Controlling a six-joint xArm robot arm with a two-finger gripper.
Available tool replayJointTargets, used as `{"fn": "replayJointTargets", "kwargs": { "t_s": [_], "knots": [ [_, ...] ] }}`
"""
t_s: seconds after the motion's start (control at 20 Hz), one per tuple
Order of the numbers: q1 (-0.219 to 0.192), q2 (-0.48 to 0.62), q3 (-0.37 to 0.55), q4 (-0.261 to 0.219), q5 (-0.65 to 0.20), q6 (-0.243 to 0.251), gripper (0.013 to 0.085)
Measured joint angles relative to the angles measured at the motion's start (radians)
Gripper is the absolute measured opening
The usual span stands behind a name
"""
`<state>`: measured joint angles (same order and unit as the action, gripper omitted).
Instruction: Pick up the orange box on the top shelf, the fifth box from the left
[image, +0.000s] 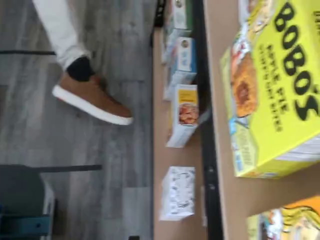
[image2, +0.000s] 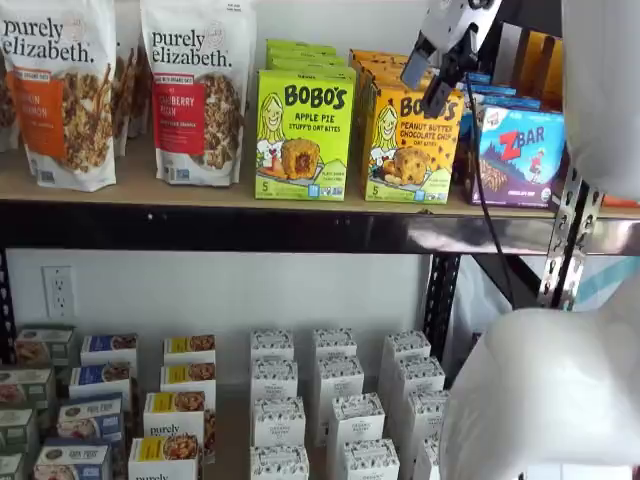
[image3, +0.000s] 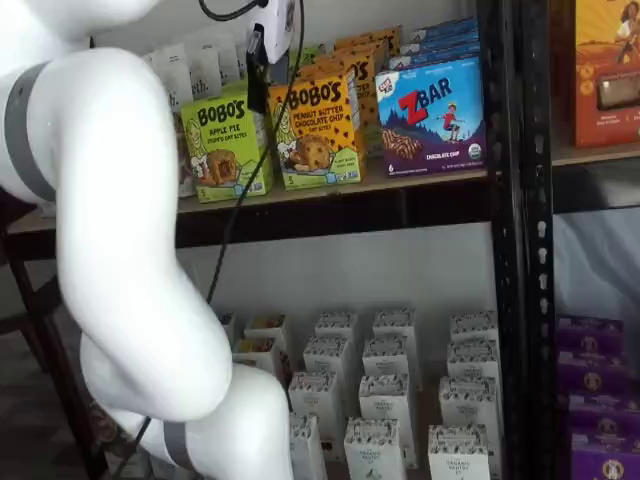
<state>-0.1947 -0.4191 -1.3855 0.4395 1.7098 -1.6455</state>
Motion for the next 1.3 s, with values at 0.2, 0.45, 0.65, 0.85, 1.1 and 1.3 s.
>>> {"fn": "replayJointTargets", "kwargs": {
  "t_s": [0.2, 0.45, 0.65, 0.85, 1.1, 1.3],
  "knots": [
    [-0.029, 0.007, -0.007, 0.007, -0.019, -0.026, 0.085],
    [-0.06, 0.03, -0.033, -0.015, -0.037, -0.062, 0.085],
    [-0.073, 0.042, -0.048, -0.009, -0.071, -0.073, 0.085],
    [-0.066, 0.062, -0.069, -0.023, -0.096, -0.073, 0.085],
    [-0.056, 0.095, -0.092, -0.042, -0.118, -0.073, 0.085],
    [-0.039, 0.106, -0.079, -0.066, -0.187, -0.075, 0.085]
  ]
}}
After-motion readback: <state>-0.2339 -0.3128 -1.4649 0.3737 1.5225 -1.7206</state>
